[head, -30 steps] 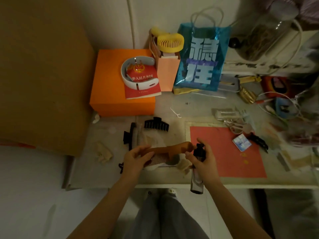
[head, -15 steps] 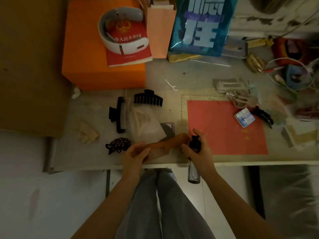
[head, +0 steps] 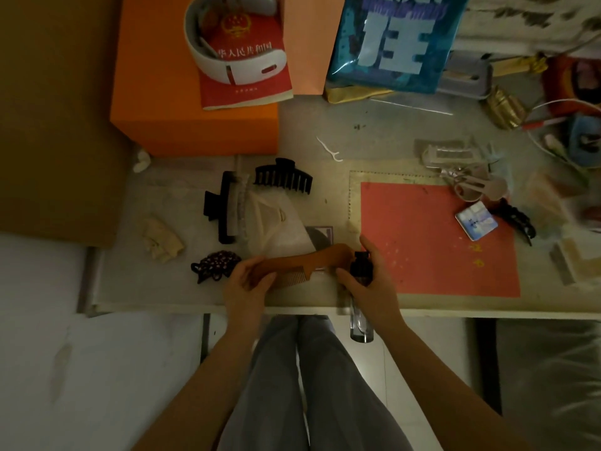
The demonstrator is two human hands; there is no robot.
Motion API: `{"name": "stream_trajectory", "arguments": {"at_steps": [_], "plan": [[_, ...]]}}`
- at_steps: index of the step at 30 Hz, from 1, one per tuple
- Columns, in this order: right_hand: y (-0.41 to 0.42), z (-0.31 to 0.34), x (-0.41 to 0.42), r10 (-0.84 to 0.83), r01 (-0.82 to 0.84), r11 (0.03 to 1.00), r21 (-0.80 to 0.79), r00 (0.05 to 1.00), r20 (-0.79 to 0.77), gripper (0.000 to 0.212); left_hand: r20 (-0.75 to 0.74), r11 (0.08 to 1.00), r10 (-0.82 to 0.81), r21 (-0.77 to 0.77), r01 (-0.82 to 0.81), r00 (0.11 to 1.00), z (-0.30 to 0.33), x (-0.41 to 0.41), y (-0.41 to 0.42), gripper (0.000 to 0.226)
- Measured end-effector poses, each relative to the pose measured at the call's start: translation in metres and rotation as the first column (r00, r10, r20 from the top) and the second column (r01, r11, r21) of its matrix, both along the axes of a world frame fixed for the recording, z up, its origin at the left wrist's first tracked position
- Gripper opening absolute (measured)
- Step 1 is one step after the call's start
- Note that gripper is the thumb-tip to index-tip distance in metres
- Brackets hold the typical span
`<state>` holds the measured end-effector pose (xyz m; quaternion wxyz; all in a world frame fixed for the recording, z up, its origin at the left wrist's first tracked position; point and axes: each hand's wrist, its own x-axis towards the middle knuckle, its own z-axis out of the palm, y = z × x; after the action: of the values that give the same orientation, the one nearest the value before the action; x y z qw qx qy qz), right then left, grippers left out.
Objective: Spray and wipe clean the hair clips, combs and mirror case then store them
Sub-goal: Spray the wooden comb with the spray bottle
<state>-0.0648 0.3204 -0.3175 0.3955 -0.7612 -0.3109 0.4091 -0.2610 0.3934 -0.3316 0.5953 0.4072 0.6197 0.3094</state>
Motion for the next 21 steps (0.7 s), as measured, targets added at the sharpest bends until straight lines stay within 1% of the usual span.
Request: {"name": "stream_trajectory", "arguments": {"at_steps": [4,10,13,15,18,21], "plan": [[0.007,-0.004,-0.006,0.031,-0.031,1.0,0.005,1.0,-0.001,0.072,-0.003,1.0,0.023,0.012,-0.023,1.0,-0.003,-0.009,0.012,0.038],[0.013,-0.008,-0.014,0.066,-0.067,0.997,0.039,0.998,0.017,0.074,-0.051,0.999,0.018,0.034,-0.016,0.999,-0.004,-0.016,0.018,0.037],[0.01,-0.011,-0.016,0.083,-0.084,0.995,0.045,0.996,0.009,0.075,-0.099,0.999,-0.001,0.033,0.004,0.995,-0.005,-0.017,0.019,0.035],[0.008,-0.015,-0.017,0.084,-0.085,0.996,0.039,0.996,0.022,0.076,-0.16,0.999,-0.006,0.037,0.012,0.987,-0.006,-0.016,0.017,0.035],[0.007,-0.019,-0.019,0.07,-0.07,0.997,0.034,0.997,0.023,0.077,-0.228,0.998,0.02,0.064,-0.005,0.974,-0.006,-0.013,0.012,0.042],[0.006,-0.019,-0.021,0.056,-0.056,0.998,0.033,0.998,0.006,0.079,-0.242,0.994,0.062,0.099,-0.039,0.968,-0.005,-0.008,0.007,0.046]]}}
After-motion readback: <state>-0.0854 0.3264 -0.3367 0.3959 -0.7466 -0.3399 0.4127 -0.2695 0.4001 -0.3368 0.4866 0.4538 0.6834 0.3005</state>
